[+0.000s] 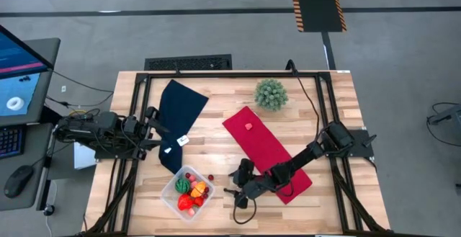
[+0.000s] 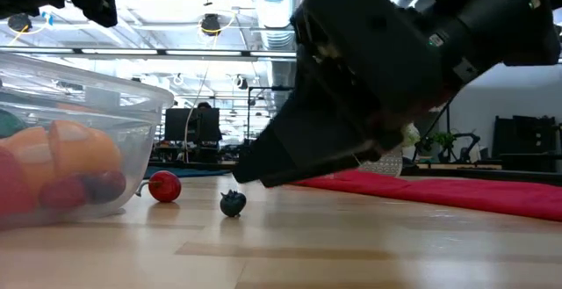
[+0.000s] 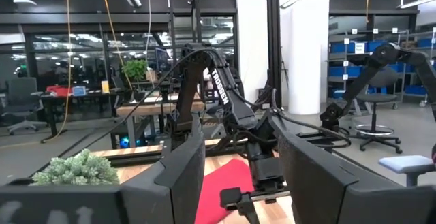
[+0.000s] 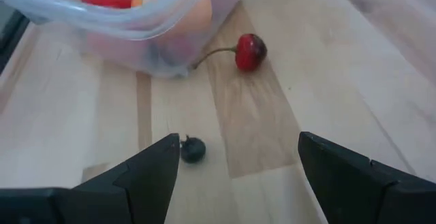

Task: Pick and placing Produce into tupperware
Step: Put the blueberry into the transparent bin

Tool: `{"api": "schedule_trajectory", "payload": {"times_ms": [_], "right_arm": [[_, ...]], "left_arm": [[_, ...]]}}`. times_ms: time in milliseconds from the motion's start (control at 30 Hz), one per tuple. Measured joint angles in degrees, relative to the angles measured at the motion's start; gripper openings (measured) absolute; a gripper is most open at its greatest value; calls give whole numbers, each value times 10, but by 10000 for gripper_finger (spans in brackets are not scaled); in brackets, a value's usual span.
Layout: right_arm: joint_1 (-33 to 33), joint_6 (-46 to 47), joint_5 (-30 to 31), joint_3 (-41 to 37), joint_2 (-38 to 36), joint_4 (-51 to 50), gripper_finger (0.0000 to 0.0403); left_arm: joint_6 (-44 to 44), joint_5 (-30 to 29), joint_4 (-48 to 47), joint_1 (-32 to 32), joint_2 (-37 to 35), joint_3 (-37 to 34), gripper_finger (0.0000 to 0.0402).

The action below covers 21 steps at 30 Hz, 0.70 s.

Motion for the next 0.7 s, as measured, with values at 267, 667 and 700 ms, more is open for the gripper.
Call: {"api": "schedule_trajectory", "payload": {"times_ms": [267, 667, 700], "right_arm": [[2, 9, -13, 1, 9, 20, 321], [7, 13, -21, 2, 27, 53, 321], [8, 12, -22, 5, 32, 58, 321]], "left_arm": [[0, 0, -2, 0, 0, 0, 180], [0, 0, -5, 0, 0, 0, 180], [0, 0, -4, 0, 0, 0, 180]]}}
